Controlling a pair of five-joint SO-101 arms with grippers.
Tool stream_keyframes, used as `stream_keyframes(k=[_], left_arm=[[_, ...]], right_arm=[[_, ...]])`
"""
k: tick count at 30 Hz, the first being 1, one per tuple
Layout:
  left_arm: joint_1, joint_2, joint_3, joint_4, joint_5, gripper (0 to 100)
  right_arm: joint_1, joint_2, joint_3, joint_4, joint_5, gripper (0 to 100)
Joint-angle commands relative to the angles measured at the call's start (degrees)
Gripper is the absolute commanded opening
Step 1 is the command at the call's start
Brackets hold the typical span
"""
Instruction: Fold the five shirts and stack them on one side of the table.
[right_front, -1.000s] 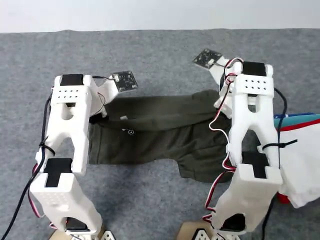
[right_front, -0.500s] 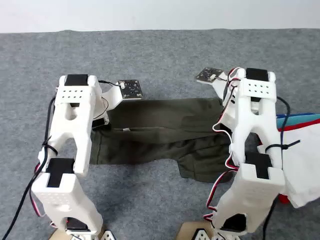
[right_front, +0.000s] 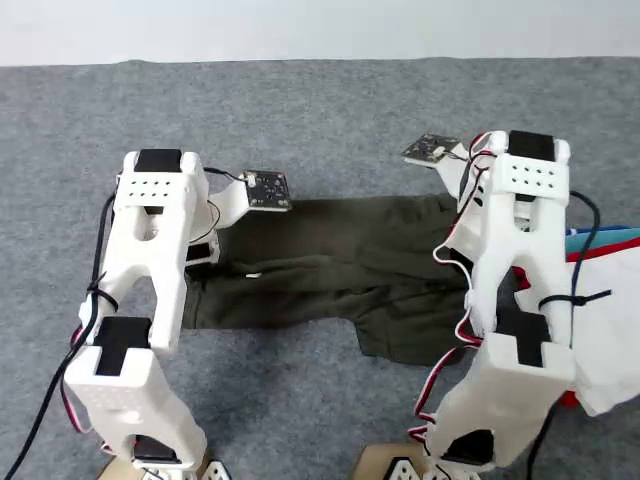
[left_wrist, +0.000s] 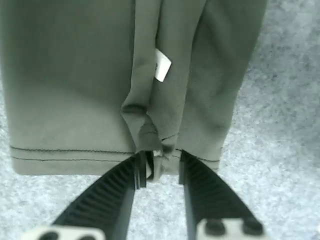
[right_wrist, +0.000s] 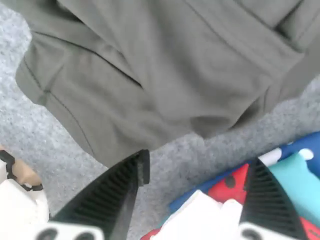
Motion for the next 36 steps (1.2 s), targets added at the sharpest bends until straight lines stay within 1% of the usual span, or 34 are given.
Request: stream_keyframes(k=[1,7,11,17,19,23,25,27,31,36], left_arm=[[0.0,-3.08,-3.3,0.88,-0.88,9],[0.0,-0.97,-3.38,-3.87,1.49,9],[0.0,3.34,-3.65,-4.13,1.49,9],[-0.09,7.21,-3.65,-3.69,1.49,9],[-0.09,7.56,-3.65,-3.78,1.49,9],[0.35,7.56,-3.65,-3.78,1.49,4],[0.35,7.56,-3.65,-3.78,1.49,2],[0.35,7.56,-3.65,-3.69,1.49,0],[0.44,7.03,-3.74,-0.35,0.7,0],[0.62,6.95,-3.74,6.24,-5.54,0]], right_arm=[[0.04,-3.47,-3.16,1.27,-0.7,30.7],[-0.04,1.63,-3.08,1.36,-0.88,30.7],[-0.4,4.62,-3.25,1.27,-3.96,30.7],[-2.33,8.22,-3.34,1.27,-5.45,30.5],[-2.86,9.63,-3.34,1.01,-5.71,28.1],[-3.56,11.3,-3.34,0.04,-5.36,14.7],[-3.56,11.47,-3.34,0.04,-5.36,10.7],[-3.03,11.38,-3.34,0.13,-5.36,10.0],[-0.57,11.21,-3.43,0.57,-5.36,9.9],[0.92,7.69,-3.43,0.66,-2.37,6.1]])
